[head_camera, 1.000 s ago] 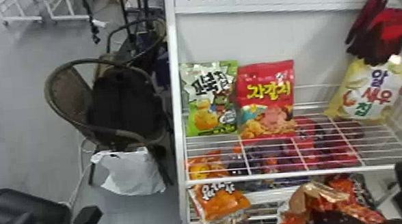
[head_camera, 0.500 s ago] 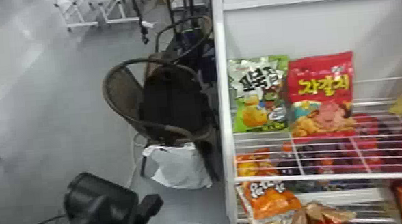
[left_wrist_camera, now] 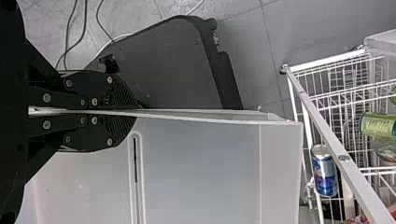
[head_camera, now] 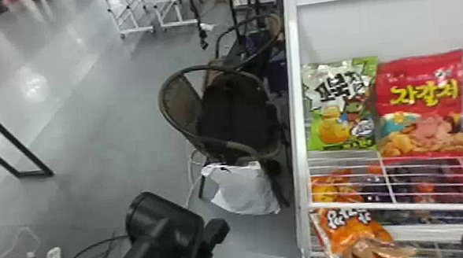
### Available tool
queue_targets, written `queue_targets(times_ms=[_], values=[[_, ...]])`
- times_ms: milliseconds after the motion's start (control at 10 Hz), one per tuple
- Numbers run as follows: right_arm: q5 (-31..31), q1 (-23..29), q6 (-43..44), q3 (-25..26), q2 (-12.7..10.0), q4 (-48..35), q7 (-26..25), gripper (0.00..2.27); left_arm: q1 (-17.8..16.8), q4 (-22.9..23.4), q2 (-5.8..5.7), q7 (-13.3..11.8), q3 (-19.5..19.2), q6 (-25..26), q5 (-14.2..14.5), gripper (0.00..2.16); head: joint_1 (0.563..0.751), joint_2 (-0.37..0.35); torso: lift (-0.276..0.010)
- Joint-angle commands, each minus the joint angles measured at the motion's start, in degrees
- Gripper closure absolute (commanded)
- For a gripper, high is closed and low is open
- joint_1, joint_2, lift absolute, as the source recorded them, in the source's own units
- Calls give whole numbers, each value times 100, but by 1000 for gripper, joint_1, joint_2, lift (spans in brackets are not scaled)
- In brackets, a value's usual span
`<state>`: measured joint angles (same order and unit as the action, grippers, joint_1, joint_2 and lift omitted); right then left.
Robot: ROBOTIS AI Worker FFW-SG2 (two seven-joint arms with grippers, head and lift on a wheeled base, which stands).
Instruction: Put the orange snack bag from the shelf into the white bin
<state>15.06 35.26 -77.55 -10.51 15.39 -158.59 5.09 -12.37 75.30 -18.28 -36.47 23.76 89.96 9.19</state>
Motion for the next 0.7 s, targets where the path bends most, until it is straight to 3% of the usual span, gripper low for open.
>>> queue_targets(times_ms=[0,400,600], values=[[-64,24,7,-170,140,39,9,-1,-3,2,-9,0,-3,7,4,2138,695,245,1],[-82,77,130,-82,140,39,0,63,15,37,-36,0,-3,7,21,2138,695,270,1],[-29,174,464,366,96,65,-61,56,15,37,-80,-9,-12,7,48,2138,695,252,1]])
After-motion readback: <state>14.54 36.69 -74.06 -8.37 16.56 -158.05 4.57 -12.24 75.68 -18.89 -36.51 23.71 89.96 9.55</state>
